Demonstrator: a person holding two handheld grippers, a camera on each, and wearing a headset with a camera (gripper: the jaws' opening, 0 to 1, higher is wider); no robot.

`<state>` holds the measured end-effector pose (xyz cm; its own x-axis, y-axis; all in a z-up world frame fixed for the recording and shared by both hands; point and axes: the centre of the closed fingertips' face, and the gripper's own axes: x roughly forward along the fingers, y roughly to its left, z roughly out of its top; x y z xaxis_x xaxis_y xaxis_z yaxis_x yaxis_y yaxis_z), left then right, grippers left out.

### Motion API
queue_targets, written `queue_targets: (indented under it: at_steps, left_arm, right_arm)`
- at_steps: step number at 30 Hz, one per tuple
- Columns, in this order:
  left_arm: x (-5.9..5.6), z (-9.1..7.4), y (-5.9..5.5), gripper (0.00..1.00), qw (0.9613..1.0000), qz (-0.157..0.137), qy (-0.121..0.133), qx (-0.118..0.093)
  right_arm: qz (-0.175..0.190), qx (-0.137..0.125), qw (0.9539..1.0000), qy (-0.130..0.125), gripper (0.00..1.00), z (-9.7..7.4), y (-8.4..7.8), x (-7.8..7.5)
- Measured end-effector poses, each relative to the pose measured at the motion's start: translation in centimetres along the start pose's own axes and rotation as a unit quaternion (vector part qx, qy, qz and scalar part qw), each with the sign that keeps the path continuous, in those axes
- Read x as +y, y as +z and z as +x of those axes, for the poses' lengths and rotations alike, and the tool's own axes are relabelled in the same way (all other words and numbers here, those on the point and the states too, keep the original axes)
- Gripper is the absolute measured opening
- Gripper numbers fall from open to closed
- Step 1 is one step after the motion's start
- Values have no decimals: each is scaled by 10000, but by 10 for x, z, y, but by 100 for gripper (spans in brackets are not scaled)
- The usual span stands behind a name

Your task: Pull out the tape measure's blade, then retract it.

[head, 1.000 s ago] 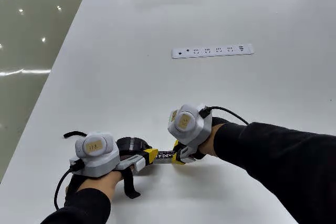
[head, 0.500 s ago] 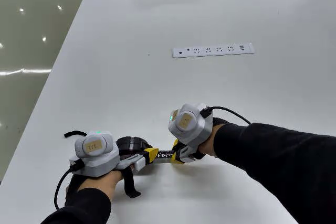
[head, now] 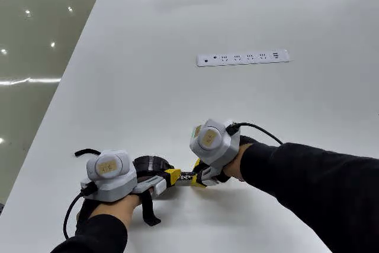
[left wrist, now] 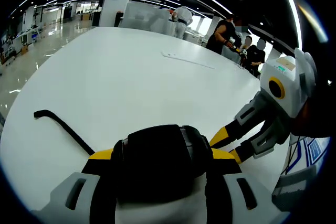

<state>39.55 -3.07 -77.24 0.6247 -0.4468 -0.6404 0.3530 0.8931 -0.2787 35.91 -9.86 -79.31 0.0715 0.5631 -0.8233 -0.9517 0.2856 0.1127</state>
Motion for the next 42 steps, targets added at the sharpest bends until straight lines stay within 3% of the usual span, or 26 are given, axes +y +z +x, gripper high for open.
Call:
queue_targets:
  at_steps: [18,33,42]
  left_arm:
    - [1,1,0,63,10000,-25,0,-4]
    - [0,0,0,63,10000,-15,-8,6]
    - [0,0,0,63,10000,-38,-2,-12]
  right_arm:
    - [132,-62,9999,45,9,3,5,0]
    - [7,-122,9999,64,9,7,9,1]
    - [188,-152,9997,102,9,7,10,0]
